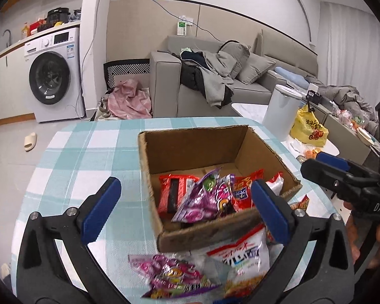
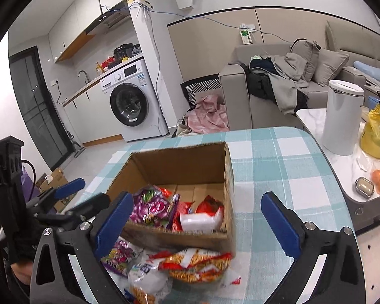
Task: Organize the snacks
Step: 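Open both tools to drop the candy bag and white packet into the box, then withdraw both tools and lower them toward the remaining snacks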
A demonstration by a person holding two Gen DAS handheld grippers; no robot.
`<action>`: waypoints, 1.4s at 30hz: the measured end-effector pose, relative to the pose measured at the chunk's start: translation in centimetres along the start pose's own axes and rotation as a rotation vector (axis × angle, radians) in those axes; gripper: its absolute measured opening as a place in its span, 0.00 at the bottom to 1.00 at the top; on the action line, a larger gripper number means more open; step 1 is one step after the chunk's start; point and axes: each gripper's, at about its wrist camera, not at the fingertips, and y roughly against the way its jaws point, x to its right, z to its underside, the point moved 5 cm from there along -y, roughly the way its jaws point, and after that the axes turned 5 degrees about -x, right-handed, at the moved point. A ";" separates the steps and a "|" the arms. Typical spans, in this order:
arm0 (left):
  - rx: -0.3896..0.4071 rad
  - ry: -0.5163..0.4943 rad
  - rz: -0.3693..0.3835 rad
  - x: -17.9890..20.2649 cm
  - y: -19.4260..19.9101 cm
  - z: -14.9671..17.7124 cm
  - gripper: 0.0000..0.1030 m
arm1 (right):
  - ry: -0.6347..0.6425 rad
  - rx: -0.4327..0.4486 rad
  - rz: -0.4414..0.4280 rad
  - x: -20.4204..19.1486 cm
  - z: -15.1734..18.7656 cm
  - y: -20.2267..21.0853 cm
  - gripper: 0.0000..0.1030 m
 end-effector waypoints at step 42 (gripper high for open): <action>-0.095 0.054 -0.038 -3.4 2.5 8.8 0.99 | 0.065 -0.109 0.068 0.9 7.7 0.1 1.00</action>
